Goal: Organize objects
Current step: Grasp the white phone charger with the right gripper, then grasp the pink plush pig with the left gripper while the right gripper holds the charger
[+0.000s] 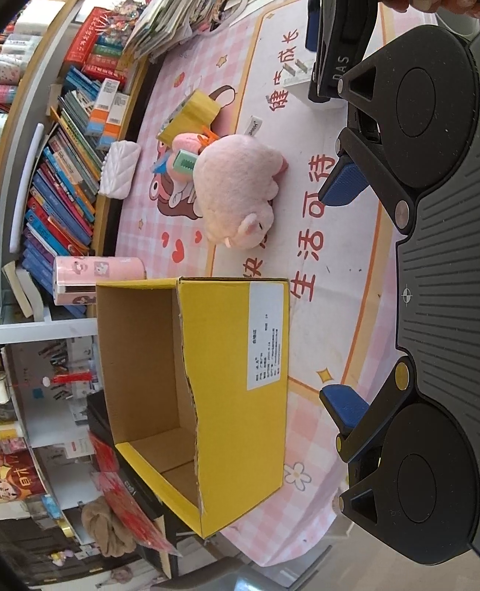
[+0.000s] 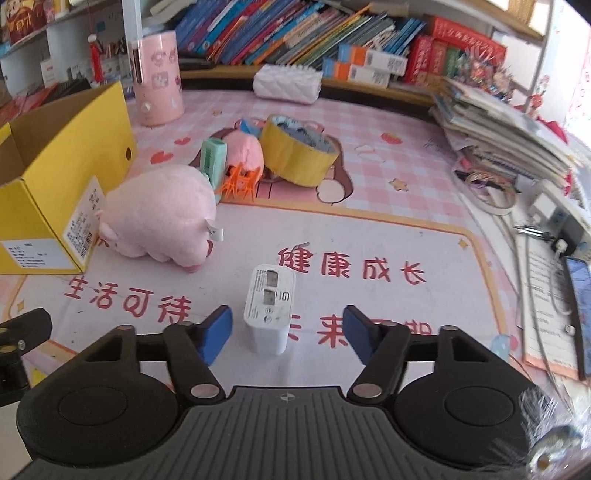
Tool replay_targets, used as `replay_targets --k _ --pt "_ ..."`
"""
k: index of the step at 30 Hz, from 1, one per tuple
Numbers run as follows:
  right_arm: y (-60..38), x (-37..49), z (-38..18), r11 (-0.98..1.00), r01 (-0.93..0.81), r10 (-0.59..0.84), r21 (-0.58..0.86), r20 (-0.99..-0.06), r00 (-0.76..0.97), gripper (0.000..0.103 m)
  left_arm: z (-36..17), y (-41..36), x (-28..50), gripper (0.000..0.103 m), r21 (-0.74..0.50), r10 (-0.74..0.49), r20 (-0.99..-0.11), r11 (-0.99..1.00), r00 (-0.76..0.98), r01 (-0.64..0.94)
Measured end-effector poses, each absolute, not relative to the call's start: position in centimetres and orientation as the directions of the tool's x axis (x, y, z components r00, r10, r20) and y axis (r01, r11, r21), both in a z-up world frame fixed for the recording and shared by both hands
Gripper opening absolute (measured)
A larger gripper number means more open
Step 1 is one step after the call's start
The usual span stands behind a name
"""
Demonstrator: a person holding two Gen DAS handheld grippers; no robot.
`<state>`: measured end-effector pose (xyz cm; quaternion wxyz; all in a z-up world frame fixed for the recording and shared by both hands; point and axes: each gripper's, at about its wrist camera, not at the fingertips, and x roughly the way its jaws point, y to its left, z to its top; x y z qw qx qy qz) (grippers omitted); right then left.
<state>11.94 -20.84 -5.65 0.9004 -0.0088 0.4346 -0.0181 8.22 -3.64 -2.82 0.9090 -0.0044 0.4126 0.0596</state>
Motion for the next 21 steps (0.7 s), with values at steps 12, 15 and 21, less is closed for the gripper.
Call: replay_targets --k 12,15,21 --pt "-23.2 14.3 -6.5 0.995 -0.062 0.101 0.08 -0.814 0.572 0.025 -2.7 -6.4 9.5 0.103 0.056 0.127 -0.749 0.99 0.65 -0.13" --pt "-24.9 14.3 -5.2 0.996 -0.032 0.087 0.086 -0.775 0.626 0.025 -2.6 -7.9 10.1 0.103 0.047 0.103 -0.739 0.994 0.666 -0.101" --pt "-28.1 14.6 -3.6 0.996 0.006 0.062 0.091 -0.727 0.683 0.025 -2.4 -10.9 11.9 0.103 0.048 0.063 -0.724 0.998 0.687 -0.041"
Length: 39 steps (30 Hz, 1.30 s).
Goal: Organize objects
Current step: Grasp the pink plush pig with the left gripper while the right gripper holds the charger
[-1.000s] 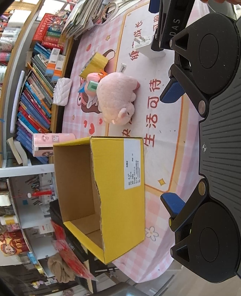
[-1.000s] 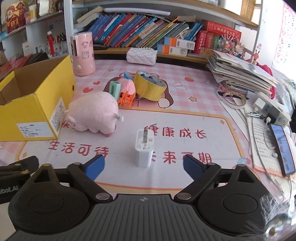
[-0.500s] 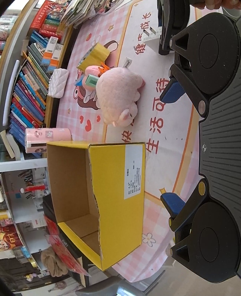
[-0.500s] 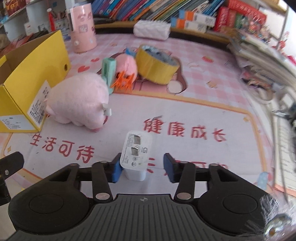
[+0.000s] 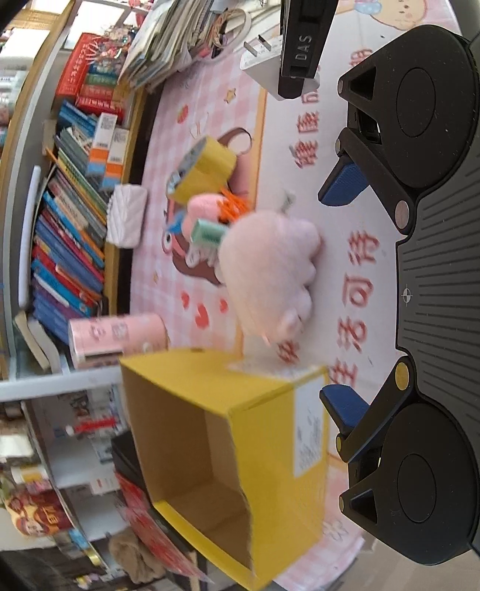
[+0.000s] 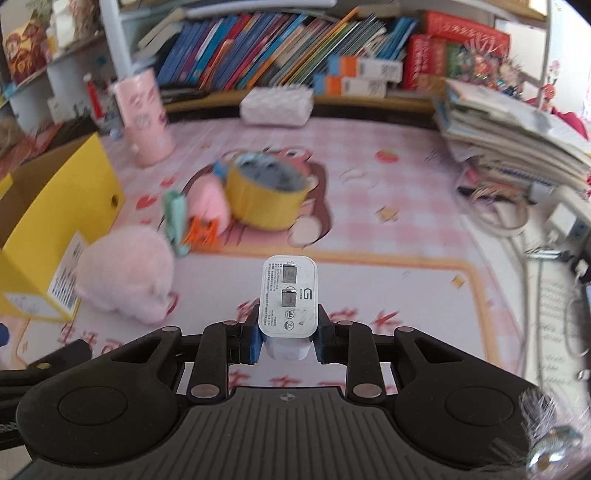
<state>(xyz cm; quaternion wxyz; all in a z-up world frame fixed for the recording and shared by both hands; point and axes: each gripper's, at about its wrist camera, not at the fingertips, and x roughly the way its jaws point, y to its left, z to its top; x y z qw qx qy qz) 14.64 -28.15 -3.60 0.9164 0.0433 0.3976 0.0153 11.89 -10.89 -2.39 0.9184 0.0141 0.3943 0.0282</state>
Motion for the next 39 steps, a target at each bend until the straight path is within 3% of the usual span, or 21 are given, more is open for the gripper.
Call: replay_targets --k 12,22,28,35,39 --pt "-31.4 15.8 -2.5 0.997 -0.049 0.075 0.057 -0.668 0.74 0.025 -3.9 -13.5 16.9 0.102 0.02 0.069 -0.732 0.997 0.678 -0.08" --pt "-31.9 17.5 -3.2 0.991 -0.125 0.126 0.051 -0.675 0.727 0.025 -6.2 -12.6 21.3 0.102 0.076 0.196 -0.774 0.973 0.602 -0.218" --pt "-32.4 18.0 -3.4 0.987 -0.151 0.144 0.05 -0.677 0.721 0.025 -6.6 -12.7 22.2 0.095 0.09 0.219 -0.762 0.968 0.61 -0.235" --pt "-32.7 18.5 -4.1 0.991 -0.111 0.128 0.07 -0.706 0.697 0.025 -4.5 -12.5 20.3 0.085 0.012 0.134 -0.737 0.983 0.663 -0.185" --pt "-32.3 18.5 -4.5 0.993 -0.087 0.116 0.077 -0.722 0.682 0.025 -2.6 -12.8 17.9 0.085 -0.018 0.076 -0.685 0.992 0.724 -0.121"
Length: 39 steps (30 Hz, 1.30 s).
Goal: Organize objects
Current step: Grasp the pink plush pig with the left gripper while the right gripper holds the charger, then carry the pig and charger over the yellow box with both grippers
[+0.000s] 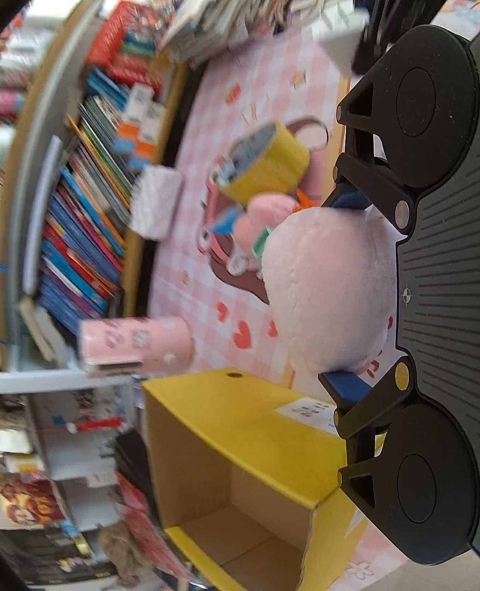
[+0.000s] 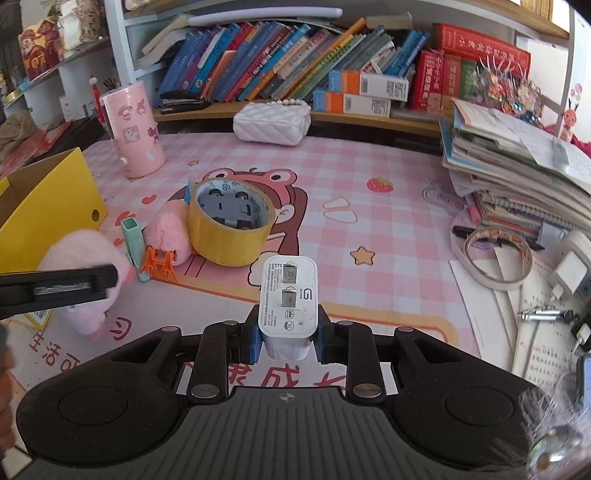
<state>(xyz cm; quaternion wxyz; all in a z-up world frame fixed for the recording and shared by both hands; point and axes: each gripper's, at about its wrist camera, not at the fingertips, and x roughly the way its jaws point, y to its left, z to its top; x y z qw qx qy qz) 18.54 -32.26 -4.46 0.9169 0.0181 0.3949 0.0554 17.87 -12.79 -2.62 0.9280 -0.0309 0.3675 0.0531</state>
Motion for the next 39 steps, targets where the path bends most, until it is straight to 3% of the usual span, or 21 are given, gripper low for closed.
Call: replay_targets --k 16,39 --pt "-25.4 13.4 -3.2 0.994 -0.09 0.108 0.063 -0.725 0.68 0.025 -0.8 -6.8 10.6 0.085 -0.096 -0.036 -0.634 0.995 0.773 -0.033" --pt "-8.4 2.9 -3.6 0.969 -0.213 0.236 0.127 -0.736 0.634 0.025 -0.5 8.4 -0.6 0.085 -0.071 0.064 -0.651 0.987 0.757 -0.144"
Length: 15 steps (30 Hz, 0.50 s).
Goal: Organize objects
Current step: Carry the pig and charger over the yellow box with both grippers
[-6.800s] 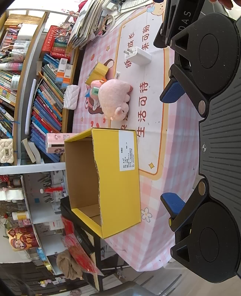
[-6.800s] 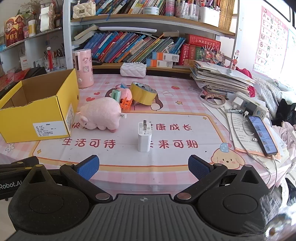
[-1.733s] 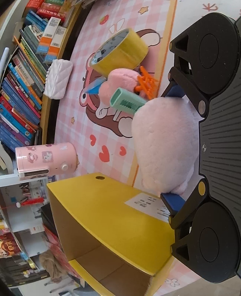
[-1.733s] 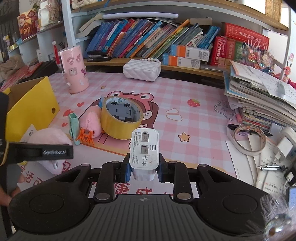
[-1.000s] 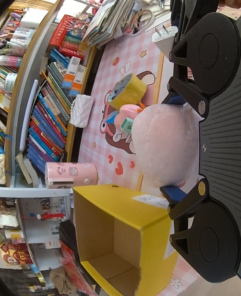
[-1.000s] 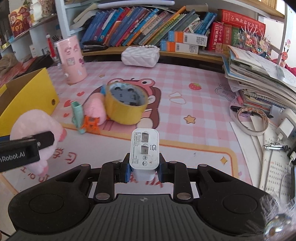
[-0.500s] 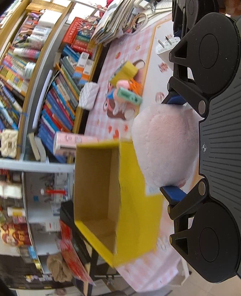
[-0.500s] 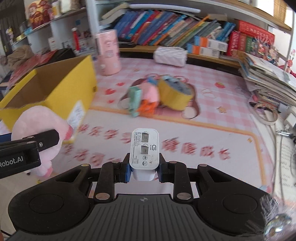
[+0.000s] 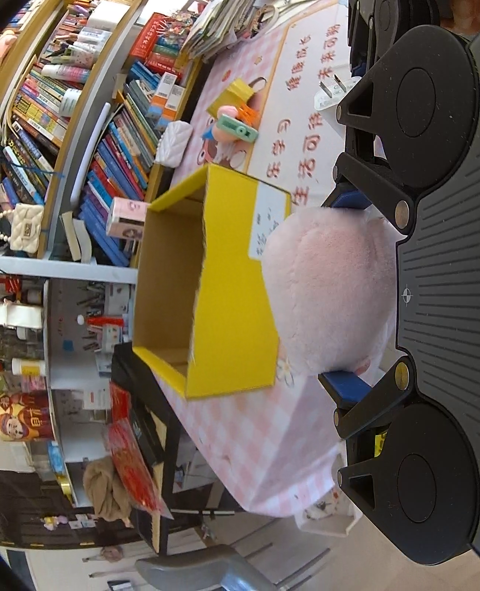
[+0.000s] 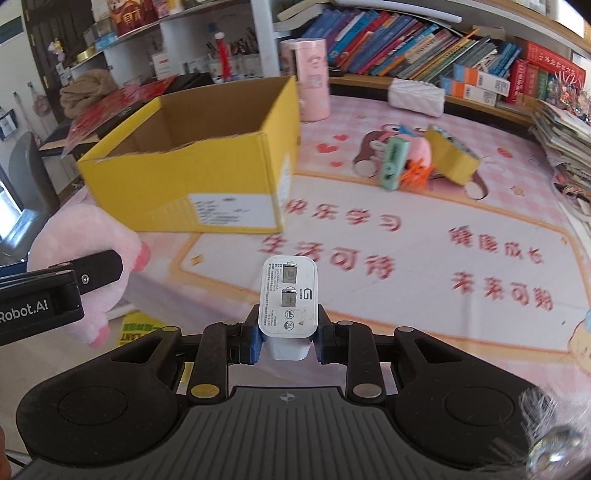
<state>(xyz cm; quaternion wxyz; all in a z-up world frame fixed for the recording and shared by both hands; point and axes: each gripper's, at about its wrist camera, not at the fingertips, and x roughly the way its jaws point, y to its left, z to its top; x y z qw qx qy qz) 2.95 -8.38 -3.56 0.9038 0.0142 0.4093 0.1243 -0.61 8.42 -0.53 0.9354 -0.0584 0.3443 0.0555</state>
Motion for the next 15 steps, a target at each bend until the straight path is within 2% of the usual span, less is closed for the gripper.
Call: replay_targets --k 15 --pt "-4.7 0.4 -2.7 0.966 -0.234 0.241 0.112 -0.723 0.647 0.025 0.0 11.5 -2.7 0.085 -0.097 0.047 -0.621 0.986 0.783 -0.137"
